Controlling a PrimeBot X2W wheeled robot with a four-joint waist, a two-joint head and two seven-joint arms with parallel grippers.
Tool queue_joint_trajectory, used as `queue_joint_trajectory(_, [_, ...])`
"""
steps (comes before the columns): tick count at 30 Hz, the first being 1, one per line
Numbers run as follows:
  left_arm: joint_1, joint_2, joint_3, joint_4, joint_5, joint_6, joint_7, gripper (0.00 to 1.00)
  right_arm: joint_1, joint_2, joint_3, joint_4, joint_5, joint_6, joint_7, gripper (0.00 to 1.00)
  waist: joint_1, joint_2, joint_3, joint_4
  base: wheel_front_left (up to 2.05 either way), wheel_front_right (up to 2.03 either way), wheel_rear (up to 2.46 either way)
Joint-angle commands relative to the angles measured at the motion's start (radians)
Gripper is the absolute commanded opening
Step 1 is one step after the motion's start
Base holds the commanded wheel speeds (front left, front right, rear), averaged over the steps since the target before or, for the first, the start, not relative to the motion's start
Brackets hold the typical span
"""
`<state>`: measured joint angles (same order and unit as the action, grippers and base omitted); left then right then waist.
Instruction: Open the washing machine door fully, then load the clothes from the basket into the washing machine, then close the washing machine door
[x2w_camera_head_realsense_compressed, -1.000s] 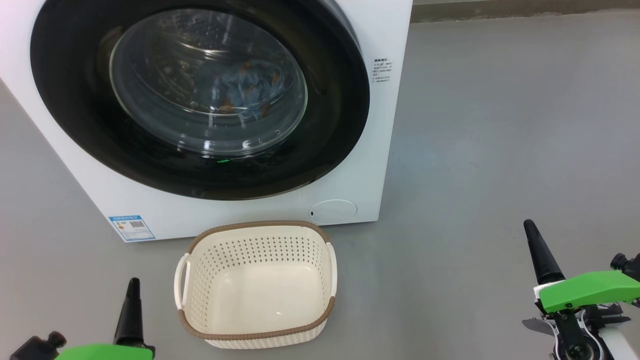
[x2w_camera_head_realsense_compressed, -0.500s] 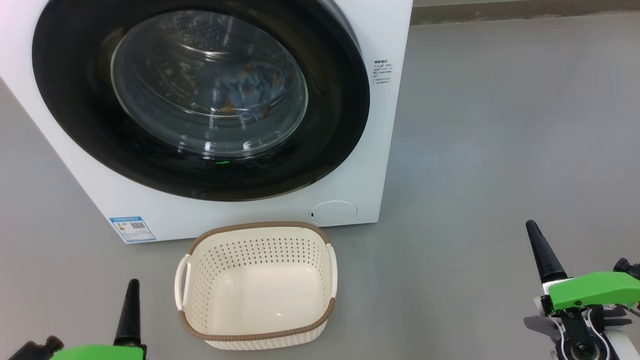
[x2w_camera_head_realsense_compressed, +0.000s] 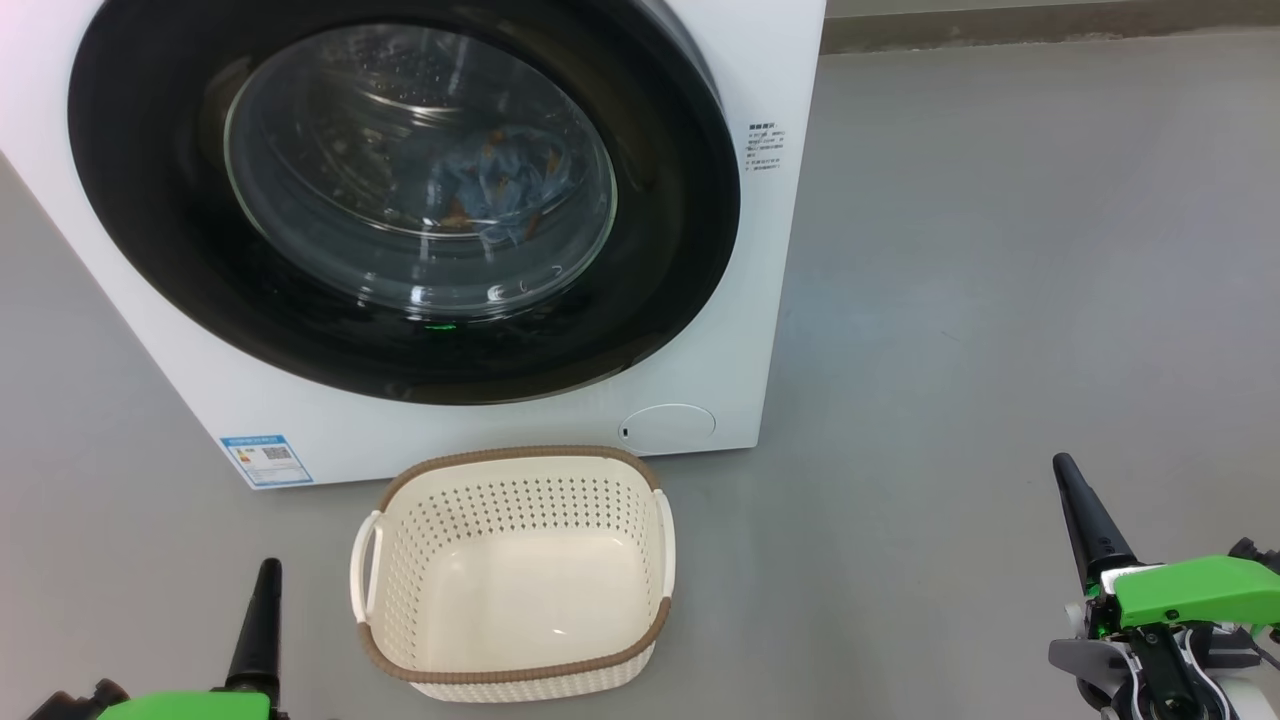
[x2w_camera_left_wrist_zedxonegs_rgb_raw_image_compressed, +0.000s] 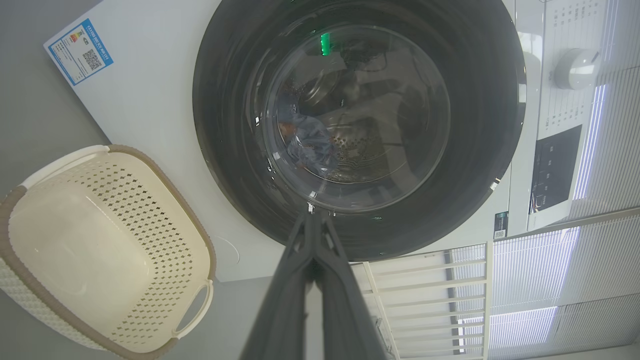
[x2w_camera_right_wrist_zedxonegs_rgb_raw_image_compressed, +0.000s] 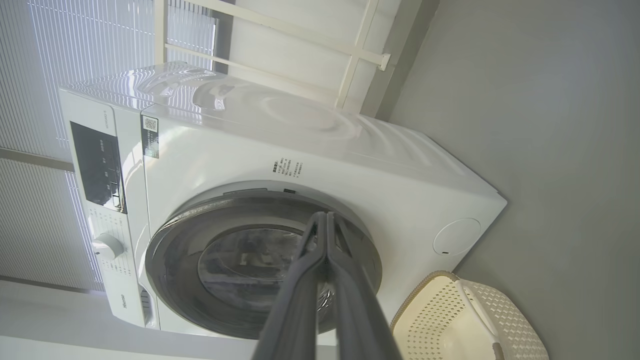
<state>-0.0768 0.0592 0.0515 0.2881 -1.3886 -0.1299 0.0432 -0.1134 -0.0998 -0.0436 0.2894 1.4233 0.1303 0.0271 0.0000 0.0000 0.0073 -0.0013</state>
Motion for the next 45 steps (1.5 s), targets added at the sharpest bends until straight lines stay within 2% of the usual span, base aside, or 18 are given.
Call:
queue_joint_trajectory(1, [-0.036, 0.008, 0.033, -0.033, -0.026, 0.001, 0.008, 0.00, -0.013, -0.004, 0.002, -0.032, 0.027, 0.000, 0.012, 0.00, 0.0000, 0.0000, 0.000, 0.000, 0.00, 0.00, 0.00])
queue_joint_trajectory(22, [-0.039, -0.008, 0.064, -0.038, -0.215, 0.001, 0.070, 0.00, -0.002, 0.037, -0.054, -0.038, 0.194, 0.000, 0.073, 0.00, 0.0000, 0.0000, -0.007, 0.001, 0.00, 0.00, 0.00])
queue_joint_trajectory(45, [-0.039, -0.009, 0.064, -0.038, -0.219, 0.001, 0.071, 0.00, -0.002, 0.039, -0.057, -0.038, 0.196, 0.000, 0.076, 0.00, 0.0000, 0.0000, -0.007, 0.001, 0.00, 0.00, 0.00])
